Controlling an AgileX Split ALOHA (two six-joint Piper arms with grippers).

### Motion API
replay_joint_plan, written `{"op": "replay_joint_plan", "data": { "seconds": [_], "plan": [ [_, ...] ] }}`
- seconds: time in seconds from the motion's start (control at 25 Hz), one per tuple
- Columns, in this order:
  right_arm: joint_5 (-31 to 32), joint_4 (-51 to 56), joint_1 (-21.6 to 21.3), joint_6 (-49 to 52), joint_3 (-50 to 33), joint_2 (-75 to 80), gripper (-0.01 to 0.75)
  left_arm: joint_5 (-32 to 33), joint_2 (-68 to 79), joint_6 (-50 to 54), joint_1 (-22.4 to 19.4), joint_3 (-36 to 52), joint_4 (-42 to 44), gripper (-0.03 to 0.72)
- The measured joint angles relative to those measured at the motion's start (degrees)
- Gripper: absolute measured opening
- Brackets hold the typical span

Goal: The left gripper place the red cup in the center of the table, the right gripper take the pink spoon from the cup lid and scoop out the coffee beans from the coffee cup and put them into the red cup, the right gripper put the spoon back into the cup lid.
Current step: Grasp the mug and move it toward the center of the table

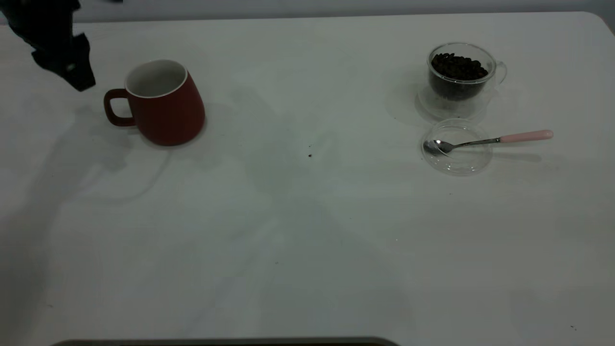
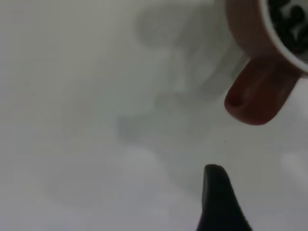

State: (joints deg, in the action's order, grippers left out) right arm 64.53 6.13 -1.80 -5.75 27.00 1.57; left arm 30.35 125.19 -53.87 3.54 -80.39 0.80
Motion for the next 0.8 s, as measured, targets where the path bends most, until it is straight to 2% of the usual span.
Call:
{"op": "replay_joint_plan", "data": {
  "seconds": [0.28, 0.48, 0.8],
  "plan": [
    [0.00, 0.00, 0.00, 0.00, 0.00, 0.00, 0.239, -2.64, 3.98, -9.36, 0.28, 0.00, -0.80, 0.505],
    [0.00, 0.04, 0.00, 0.00, 0.00, 0.00, 0.239, -6.99, 5.82, -15.46, 1.98, -0.05, -5.13, 0.505],
    [0.00, 0.04, 0.00, 0.00, 0.00, 0.00, 0.239, -8.62, 7.99, -25.74, 5.09, -0.05, -12.77, 0.505]
  ]
}}
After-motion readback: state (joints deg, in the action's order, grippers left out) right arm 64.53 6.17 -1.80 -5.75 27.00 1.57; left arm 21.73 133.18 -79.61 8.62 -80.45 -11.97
